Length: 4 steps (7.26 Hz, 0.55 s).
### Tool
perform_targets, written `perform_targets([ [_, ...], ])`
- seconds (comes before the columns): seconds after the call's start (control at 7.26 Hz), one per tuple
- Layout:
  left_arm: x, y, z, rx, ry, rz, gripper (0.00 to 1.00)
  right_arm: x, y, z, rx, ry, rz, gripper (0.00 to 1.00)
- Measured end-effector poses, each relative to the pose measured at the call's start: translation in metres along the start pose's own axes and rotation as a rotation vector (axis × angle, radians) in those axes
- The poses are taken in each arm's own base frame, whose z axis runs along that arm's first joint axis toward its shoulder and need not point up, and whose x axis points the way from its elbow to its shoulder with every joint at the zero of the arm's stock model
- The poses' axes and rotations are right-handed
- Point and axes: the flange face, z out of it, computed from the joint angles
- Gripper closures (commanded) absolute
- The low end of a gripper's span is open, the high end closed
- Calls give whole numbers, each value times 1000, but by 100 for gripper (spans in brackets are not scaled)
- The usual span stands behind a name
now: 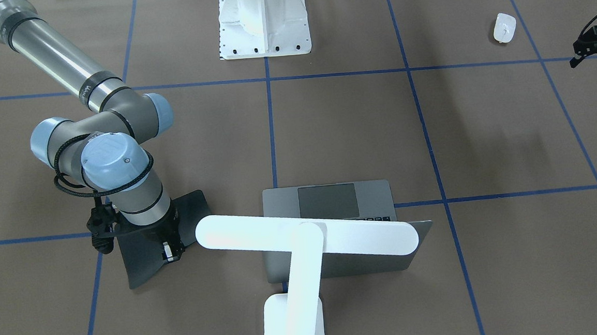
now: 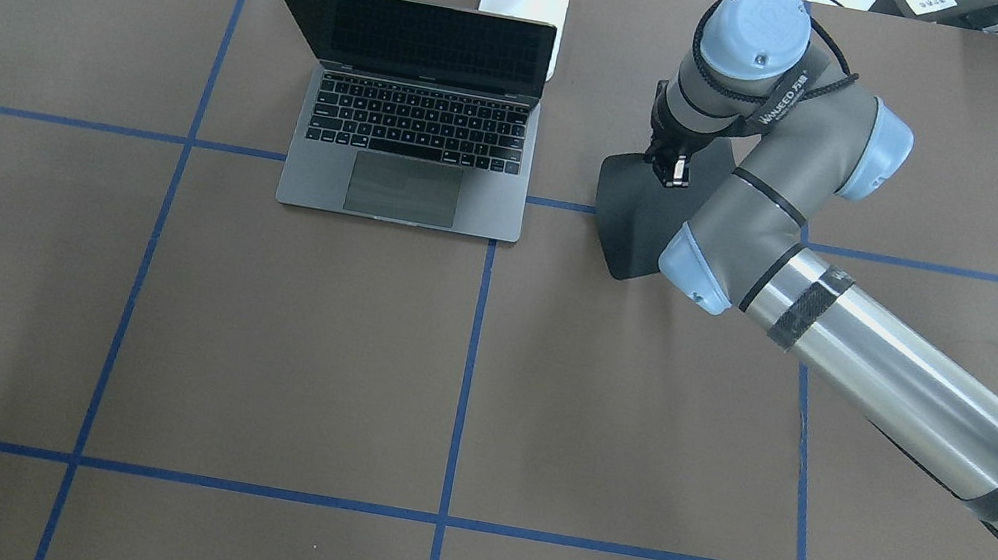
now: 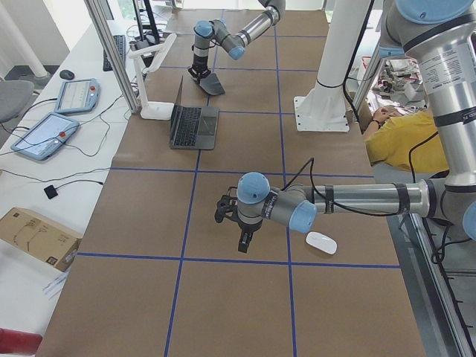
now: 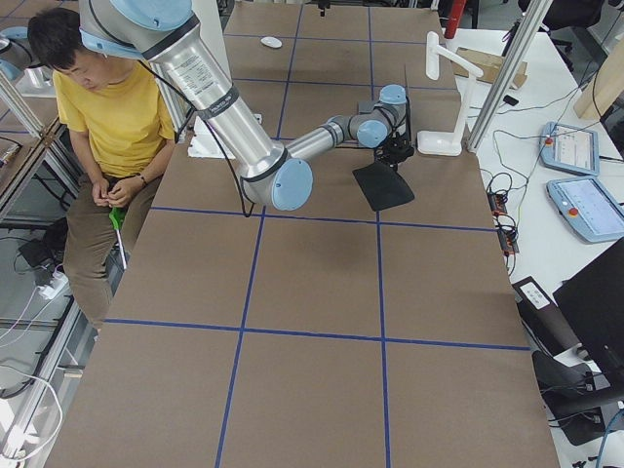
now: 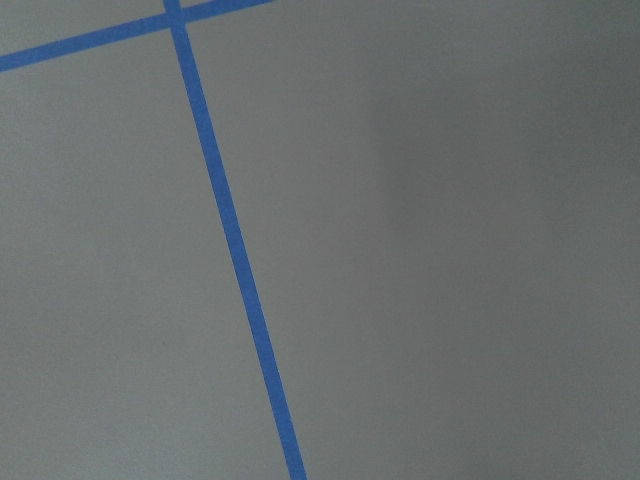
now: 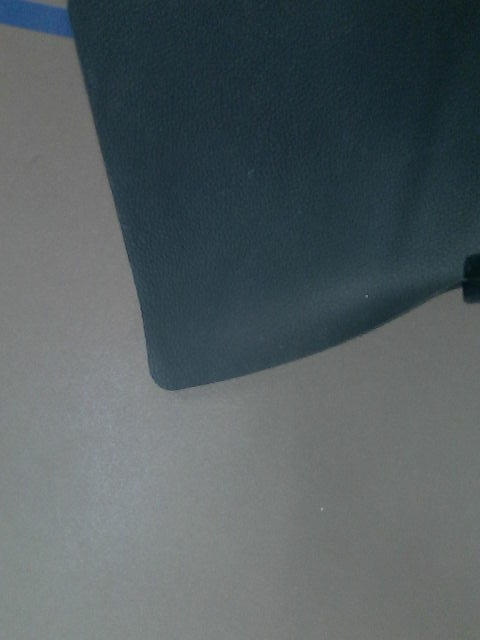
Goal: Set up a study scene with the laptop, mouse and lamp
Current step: 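Lower the mouse pad with the right gripper beside the laptop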
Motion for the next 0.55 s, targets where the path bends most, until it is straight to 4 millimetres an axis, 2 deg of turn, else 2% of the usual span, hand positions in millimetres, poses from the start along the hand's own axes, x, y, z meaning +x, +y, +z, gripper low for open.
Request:
perform_targets([
  [0.28,-1,0,1,-1,0,-1,0,-7,17,1,2,-3,63,100],
  [0.55,-1,1,1,-2,0,-2,0,-11,18,4,16,-11,114,100],
])
